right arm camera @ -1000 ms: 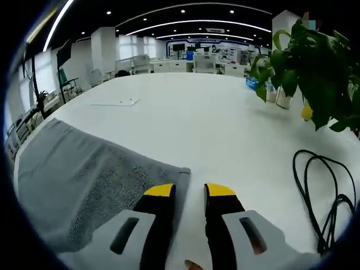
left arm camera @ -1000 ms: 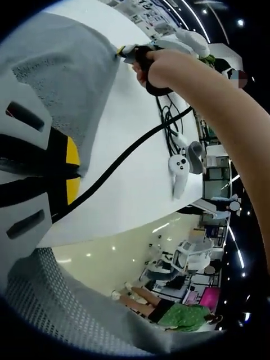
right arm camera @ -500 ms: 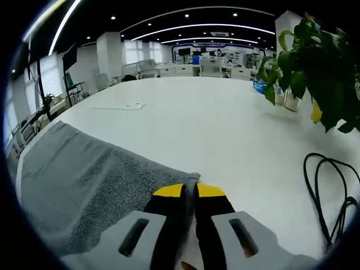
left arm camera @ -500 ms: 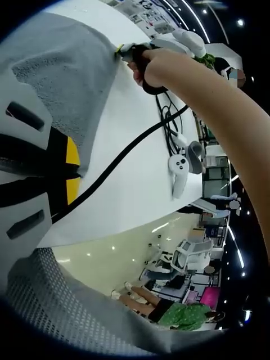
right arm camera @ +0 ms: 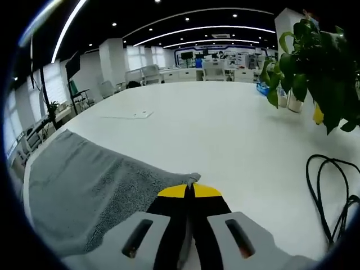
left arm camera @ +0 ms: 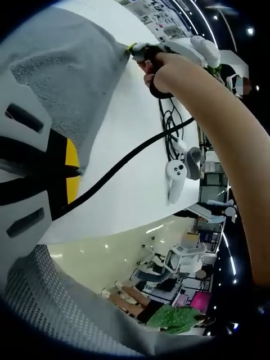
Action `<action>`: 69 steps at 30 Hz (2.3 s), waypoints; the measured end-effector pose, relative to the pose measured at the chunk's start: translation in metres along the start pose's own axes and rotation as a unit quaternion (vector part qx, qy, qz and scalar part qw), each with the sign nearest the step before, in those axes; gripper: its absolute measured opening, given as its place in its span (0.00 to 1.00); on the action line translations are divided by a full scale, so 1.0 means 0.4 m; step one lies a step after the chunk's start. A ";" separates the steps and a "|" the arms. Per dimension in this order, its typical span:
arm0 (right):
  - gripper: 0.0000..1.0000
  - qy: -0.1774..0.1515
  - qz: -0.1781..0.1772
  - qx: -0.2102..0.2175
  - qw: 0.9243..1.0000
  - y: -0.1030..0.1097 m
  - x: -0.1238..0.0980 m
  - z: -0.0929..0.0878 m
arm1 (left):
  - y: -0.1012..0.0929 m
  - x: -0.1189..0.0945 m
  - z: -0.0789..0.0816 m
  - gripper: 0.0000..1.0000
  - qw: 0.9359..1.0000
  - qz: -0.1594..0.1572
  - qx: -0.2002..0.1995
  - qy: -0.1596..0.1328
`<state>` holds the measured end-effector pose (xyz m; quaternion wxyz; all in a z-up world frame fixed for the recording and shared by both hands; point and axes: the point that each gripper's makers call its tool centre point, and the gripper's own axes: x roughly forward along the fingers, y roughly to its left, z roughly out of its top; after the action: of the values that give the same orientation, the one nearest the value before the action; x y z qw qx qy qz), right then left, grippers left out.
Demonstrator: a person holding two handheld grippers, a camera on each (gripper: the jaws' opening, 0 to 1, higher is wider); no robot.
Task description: Fold the towel on the table until its edges align and the towel forms a compact rectangular stack.
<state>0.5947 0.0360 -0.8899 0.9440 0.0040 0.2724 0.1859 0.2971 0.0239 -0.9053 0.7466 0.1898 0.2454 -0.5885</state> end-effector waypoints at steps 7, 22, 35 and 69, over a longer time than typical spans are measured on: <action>0.00 -0.018 0.014 0.021 1.000 0.018 -0.014 0.020 | 0.005 -0.027 0.026 0.02 1.000 0.004 -0.014 -0.019; 0.00 -0.060 0.044 0.047 0.996 0.068 -0.064 0.100 | 0.041 -0.104 0.058 0.02 0.998 0.020 -0.026 -0.050; 0.00 -0.083 0.083 0.054 0.992 0.127 -0.093 0.157 | 0.059 -0.212 0.060 0.02 0.992 0.046 -0.074 -0.091; 0.00 -0.146 0.144 0.085 0.975 0.331 -0.145 0.364 | 0.055 -0.450 0.144 0.02 0.975 0.096 -0.106 -0.170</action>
<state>0.5782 0.1523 -0.7219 0.9331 0.1504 0.1428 0.2938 0.2932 0.1377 -0.7528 0.8462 0.0291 0.1568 -0.5085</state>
